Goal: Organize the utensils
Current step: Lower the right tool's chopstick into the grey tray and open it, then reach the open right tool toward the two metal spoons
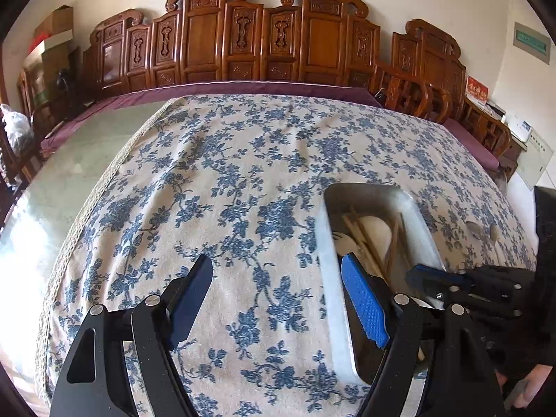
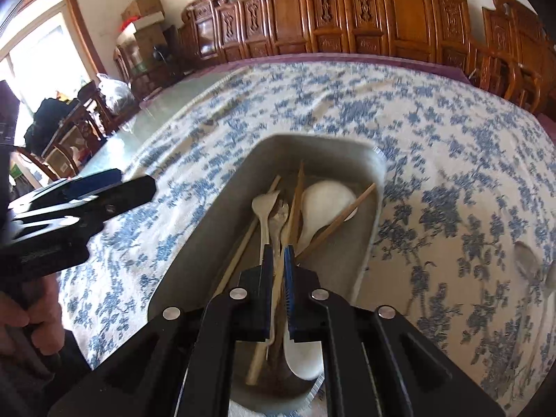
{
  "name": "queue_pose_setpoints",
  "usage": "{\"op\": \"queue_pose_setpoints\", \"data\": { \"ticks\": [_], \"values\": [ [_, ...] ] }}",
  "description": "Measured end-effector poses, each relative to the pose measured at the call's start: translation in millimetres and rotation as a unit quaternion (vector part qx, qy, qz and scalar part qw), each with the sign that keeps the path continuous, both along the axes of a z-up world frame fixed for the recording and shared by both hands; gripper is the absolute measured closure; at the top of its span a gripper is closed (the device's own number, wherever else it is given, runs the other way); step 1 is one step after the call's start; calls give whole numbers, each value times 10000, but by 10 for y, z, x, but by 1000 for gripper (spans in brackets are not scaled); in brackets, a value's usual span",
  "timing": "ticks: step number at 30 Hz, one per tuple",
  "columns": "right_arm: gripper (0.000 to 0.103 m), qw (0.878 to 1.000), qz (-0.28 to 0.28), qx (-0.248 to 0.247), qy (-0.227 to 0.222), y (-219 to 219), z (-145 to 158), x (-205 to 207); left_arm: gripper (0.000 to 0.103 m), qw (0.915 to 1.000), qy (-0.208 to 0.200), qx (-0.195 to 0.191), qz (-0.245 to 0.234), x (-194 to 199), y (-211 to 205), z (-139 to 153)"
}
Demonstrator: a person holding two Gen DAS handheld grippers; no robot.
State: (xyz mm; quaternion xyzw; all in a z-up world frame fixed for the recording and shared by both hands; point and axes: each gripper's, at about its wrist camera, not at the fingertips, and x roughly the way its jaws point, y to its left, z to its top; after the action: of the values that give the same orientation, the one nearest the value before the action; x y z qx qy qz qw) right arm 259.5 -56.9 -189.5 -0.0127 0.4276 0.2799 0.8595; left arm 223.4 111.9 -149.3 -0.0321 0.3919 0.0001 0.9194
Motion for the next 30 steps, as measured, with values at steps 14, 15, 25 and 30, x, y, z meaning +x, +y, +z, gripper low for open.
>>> {"op": "queue_pose_setpoints", "data": {
  "ticks": [14,15,25,30],
  "values": [
    [93,9964,-565,-405,-477,-1146,299,-165,30,9981,-304,28,-543,-210,-648,225],
    [93,9959,-615,-446,-483,-1218,291,-168,30,9977,-312,41,-599,-221,-705,237],
    [74,9830,-1565,-838,-469,-2351,189,-70,30,9944,-280,193,-1004,-273,-1181,327],
    [67,9788,-1852,-835,-265,-2669,0,65,30,9918,-276,279,-1215,-297,-1444,352]
  ]
}}
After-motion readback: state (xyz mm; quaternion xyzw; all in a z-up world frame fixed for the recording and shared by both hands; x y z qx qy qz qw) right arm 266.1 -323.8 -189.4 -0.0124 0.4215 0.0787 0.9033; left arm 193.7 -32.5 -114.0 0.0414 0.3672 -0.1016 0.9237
